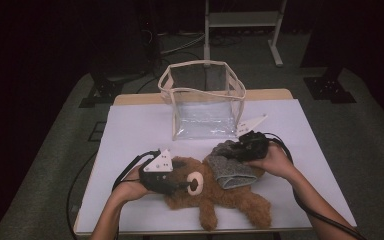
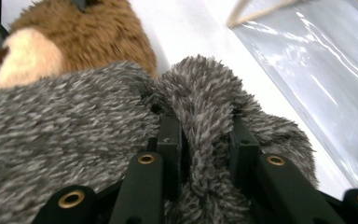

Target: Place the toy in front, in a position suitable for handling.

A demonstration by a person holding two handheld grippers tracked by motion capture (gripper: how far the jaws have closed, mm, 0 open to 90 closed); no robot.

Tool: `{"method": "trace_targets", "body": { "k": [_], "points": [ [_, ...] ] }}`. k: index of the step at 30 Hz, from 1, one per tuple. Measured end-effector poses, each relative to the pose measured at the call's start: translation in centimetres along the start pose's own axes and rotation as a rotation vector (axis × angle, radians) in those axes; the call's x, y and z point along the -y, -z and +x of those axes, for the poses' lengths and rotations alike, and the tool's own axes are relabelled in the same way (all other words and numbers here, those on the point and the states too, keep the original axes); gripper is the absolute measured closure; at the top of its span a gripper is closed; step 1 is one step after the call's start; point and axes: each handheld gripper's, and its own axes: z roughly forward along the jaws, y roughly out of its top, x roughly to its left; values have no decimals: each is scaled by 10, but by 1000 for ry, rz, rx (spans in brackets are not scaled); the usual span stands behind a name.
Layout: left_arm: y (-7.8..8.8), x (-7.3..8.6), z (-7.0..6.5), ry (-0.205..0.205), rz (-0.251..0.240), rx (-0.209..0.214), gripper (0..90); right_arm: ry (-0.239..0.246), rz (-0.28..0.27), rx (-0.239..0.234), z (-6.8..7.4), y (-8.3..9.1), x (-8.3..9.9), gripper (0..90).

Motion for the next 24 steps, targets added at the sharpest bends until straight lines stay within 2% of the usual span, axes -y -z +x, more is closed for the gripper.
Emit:
{"method": "trace_targets", "body": {
  "k": [4, 8, 13, 17, 23, 24],
  "points": [
    [0, -1, 0, -12, 6, 1, 380, -35, -42, -3, -1, 16, 11, 708],
    [0, -1, 0, -15, 9, -5, 379, -35, -86, -41, 6, 27, 4, 707],
    [0, -1, 1, -8, 6, -3, 378, 29, -126, -58, 21, 51, -13, 709],
    [1, -1, 2, -6, 6, -4, 377, 55, -119, -17, 27, 77, -11, 709],
    [0, -2, 3, 2, 3, -10, 376, 45, -68, 132, 21, 116, 15, 709],
    [0, -2, 3, 2, 3, -10, 375, 45, -68, 132, 21, 116, 15, 709]
  ]
}}
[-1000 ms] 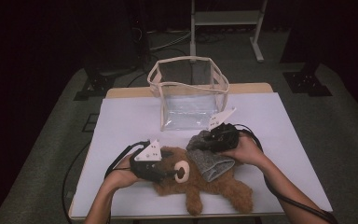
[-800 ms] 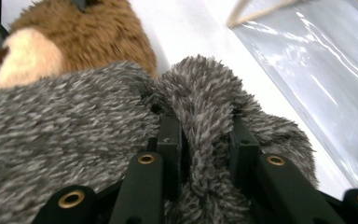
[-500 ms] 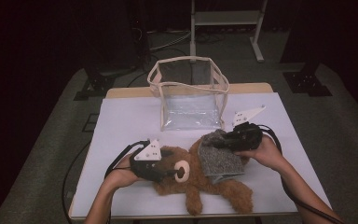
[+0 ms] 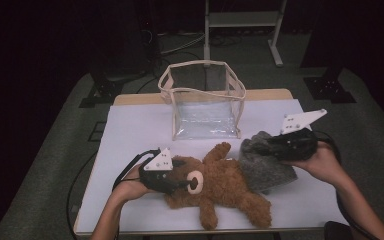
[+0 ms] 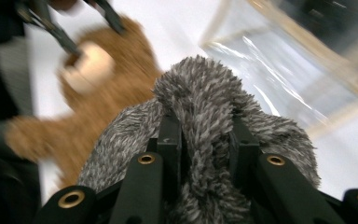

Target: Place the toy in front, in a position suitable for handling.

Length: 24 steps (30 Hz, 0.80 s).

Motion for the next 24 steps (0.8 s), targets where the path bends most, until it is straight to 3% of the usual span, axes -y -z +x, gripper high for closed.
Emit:
{"method": "trace_targets", "body": {
  "k": [1, 4, 6, 9, 15, 17, 20, 24],
  "points": [
    [0, 0, 1, 2, 0, -2, 374, -9, 16, 39, -3, 9, 7, 709],
    [-1, 0, 1, 11, -6, -5, 373, -33, 4, 51, -7, 14, 14, 709],
    [-1, 0, 2, 11, -6, -4, 373, -28, 12, 45, -5, 8, 15, 708],
    [-1, 0, 2, 12, -5, -4, 373, -24, 5, -10, 3, -12, 12, 708],
    [-1, 0, 2, 13, -8, -4, 373, -9, -52, -205, 31, -62, -8, 708],
    [-1, 0, 1, 13, -6, -2, 373, 3, -41, -262, 43, -77, -14, 695],
    [-1, 1, 2, 14, -8, -2, 373, 48, -3, -254, 53, -89, -17, 636],
    [-1, 1, 2, 17, -10, -2, 373, 32, -21, -238, 49, -76, -19, 510]
  ]
}}
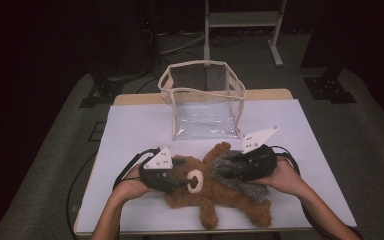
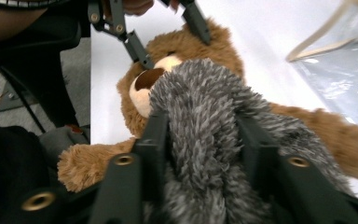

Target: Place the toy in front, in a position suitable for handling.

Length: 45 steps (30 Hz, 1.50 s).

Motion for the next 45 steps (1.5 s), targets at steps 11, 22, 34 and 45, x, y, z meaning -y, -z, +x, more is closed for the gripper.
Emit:
{"method": "trace_targets", "body": {
  "k": [11, 22, 34, 45],
  "points": [
    [0, -1, 1, 2, 5, -1, 373, 45, -60, 128, 9, 48, -6, 427],
    [0, -1, 1, 2, 5, -2, 373, 92, 32, 126, 22, 19, 5, 623],
    [-3, -2, 0, 5, 13, -3, 380, 102, 43, 132, 12, -30, 6, 488],
    [-2, -1, 1, 10, 4, -14, 379, 116, 66, 169, 14, -39, 9, 714]
  ]
}}
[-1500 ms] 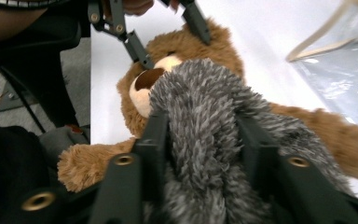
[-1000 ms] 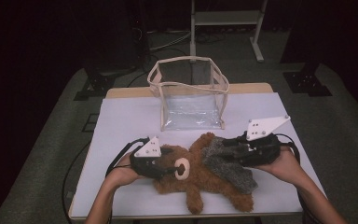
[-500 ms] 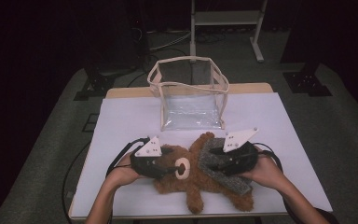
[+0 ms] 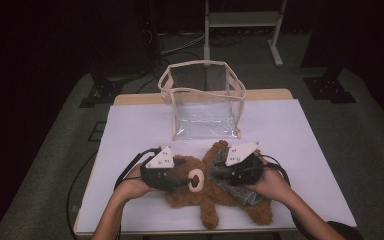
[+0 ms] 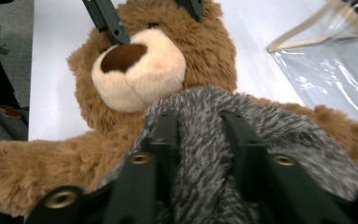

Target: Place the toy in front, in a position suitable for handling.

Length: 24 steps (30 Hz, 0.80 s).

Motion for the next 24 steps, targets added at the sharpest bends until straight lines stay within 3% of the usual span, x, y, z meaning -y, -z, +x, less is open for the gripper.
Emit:
{"method": "trace_targets", "body": {
  "k": [5, 12, 15, 21, 24],
  "points": [
    [-1, -1, 0, 12, -14, -13, 379, -59, -38, -19, -7, 17, 11, 754],
    [-2, 0, 3, 28, -13, -21, 378, -155, -51, 39, -17, 51, 41, 759],
    [-3, -1, 4, 30, -12, -20, 376, -207, -72, 28, -18, 60, 55, 759],
    [-5, -2, 4, 38, -12, -26, 372, -188, -131, -31, -4, 57, 47, 760],
    [-4, -1, 5, 43, -13, -29, 372, -136, -169, -127, 10, 45, 25, 760]
  ]
}}
